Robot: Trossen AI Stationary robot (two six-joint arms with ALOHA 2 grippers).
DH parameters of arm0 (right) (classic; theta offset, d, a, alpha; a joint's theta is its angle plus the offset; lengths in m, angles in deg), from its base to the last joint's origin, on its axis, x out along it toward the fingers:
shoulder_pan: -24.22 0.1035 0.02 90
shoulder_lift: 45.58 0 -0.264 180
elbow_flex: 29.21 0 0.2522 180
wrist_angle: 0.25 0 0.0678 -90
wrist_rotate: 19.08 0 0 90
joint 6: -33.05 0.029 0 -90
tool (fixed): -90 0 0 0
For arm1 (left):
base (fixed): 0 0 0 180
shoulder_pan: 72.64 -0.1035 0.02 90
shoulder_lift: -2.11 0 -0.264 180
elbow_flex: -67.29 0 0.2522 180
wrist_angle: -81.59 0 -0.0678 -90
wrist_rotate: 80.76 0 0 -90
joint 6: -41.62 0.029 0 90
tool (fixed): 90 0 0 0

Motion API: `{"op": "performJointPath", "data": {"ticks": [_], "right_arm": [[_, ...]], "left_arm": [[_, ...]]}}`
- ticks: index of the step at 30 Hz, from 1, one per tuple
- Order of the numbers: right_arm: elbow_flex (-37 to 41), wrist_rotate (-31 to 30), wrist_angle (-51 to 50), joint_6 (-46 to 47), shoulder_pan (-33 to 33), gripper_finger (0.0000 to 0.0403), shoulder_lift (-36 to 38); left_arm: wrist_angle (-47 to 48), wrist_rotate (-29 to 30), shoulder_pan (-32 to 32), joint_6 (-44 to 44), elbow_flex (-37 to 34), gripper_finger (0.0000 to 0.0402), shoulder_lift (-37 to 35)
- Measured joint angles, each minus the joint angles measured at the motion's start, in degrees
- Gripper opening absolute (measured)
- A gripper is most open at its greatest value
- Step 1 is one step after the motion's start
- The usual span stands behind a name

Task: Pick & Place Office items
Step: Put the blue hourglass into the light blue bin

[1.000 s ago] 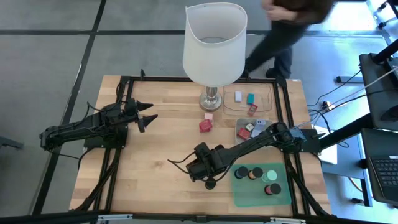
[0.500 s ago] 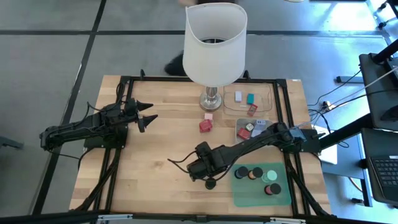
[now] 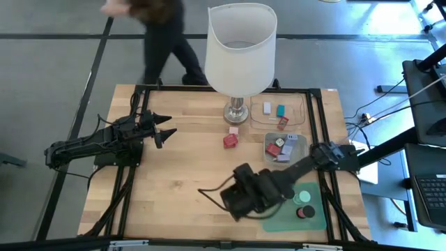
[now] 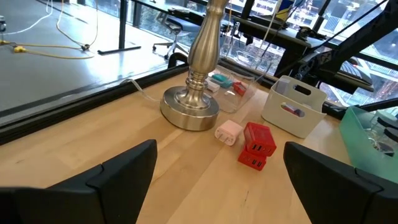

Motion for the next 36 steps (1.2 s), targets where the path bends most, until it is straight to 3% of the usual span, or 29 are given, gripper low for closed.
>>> {"op": "performJointPath", "data": {"ticks": [8,16,28,32,36], "right_arm": [[1.9,-2.4,0.3,10.7,6.3,0.0209,2.9],[16.1,5.4,0.3,24.2,10.8,0.0209,8.8],[37.0,7.1,0.2,52.8,23.5,0.0217,18.1],[39.6,7.4,0.5,57.0,25.9,0.0233,18.2],[41.5,7.3,0.7,57.4,26.8,0.0225,18.2]], "left_arm": [[0.0,0.0,0.0,0.0,0.0,0.0347,0.0],[0.0,0.0,0.0,0.0,0.0,0.0347,0.0],[0.0,0.0,0.0,0.0,0.0,0.0347,0.0],[0.0,0.0,0.0,0.0,0.0,0.0347,0.0],[0.0,0.0,0.0,0.0,0.0,0.0347,0.0]]}}
